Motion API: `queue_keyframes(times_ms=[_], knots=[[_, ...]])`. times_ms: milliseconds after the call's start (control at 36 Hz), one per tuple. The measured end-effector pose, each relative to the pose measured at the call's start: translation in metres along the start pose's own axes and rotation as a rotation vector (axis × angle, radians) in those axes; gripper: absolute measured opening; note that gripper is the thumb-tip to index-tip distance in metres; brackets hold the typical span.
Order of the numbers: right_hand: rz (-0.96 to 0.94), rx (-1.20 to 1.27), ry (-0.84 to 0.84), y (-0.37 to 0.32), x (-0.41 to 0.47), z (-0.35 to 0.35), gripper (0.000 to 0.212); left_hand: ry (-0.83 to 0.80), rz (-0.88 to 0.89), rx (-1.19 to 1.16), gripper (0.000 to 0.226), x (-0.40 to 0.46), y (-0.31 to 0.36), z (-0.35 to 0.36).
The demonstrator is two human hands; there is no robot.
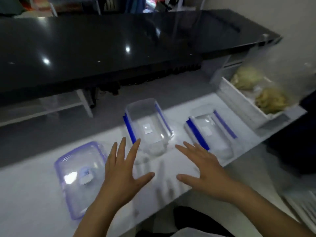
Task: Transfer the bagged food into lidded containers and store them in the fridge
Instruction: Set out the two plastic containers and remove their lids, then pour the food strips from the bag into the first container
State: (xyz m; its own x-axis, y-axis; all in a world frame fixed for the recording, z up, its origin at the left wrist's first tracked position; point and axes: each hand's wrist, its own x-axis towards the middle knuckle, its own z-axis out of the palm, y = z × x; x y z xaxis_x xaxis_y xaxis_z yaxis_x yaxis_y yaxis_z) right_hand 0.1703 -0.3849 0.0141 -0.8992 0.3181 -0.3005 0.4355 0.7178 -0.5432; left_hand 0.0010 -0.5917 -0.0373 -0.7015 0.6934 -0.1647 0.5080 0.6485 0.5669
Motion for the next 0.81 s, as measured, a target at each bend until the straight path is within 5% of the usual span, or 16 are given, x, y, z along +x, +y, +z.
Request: queue_keyframes(times_ms=[250,528,806], knots=[[0.273,0.203,0.379,0.119,-0.060,-0.097,0.071,-0.106,0.200,0.082,0.102,0.057,0.136,0.069],[0.299,0.229,0.482,0.286,-0.105,-0.184,0.072,-0.245,0.268,0.119,0.092,0.105,0.299,0.150],[0.251,0.198,0.520,0.400,-0.096,-0.297,0.076,-0.014,0.369,-0.033,0.095,0.167,0.422,0.173]])
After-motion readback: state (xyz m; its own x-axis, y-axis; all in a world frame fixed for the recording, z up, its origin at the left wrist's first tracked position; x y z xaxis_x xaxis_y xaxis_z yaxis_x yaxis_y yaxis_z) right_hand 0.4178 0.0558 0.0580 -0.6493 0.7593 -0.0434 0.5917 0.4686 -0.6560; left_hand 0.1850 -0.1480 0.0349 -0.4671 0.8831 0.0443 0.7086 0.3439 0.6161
